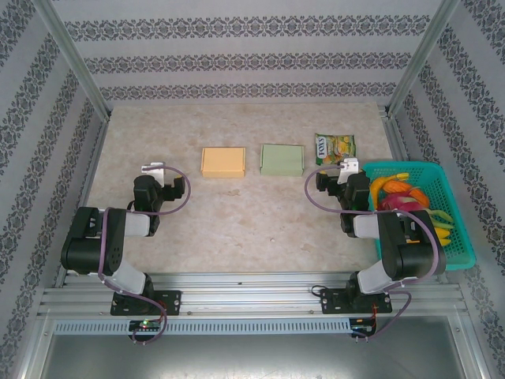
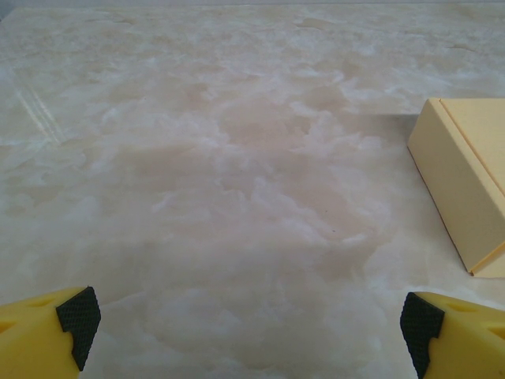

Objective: Fold the paper box

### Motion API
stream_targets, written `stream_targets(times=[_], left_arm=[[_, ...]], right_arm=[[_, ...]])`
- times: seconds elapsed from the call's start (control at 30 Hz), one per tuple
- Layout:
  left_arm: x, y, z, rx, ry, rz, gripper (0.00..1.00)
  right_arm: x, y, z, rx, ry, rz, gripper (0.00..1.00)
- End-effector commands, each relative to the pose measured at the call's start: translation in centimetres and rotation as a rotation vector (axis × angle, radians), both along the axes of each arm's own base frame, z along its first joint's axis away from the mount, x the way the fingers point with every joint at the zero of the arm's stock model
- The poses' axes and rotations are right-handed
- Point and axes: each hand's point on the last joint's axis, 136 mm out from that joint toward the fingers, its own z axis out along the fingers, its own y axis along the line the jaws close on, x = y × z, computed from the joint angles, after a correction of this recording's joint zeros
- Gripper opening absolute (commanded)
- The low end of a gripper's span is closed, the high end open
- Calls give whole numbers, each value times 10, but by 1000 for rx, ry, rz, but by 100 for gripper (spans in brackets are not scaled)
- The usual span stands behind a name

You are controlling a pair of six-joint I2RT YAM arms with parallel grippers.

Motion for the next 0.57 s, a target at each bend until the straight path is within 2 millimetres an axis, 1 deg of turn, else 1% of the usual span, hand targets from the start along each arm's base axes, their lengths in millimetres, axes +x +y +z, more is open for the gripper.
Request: stream_targets(times=[0.0, 0.53], left_arm=[[2, 0, 4, 15, -9, -6, 100], [3, -1, 3, 15, -3, -9, 100]], right_arm=[[2, -11, 5, 5, -12, -59, 98], [2, -10, 5, 3, -12, -59, 98]])
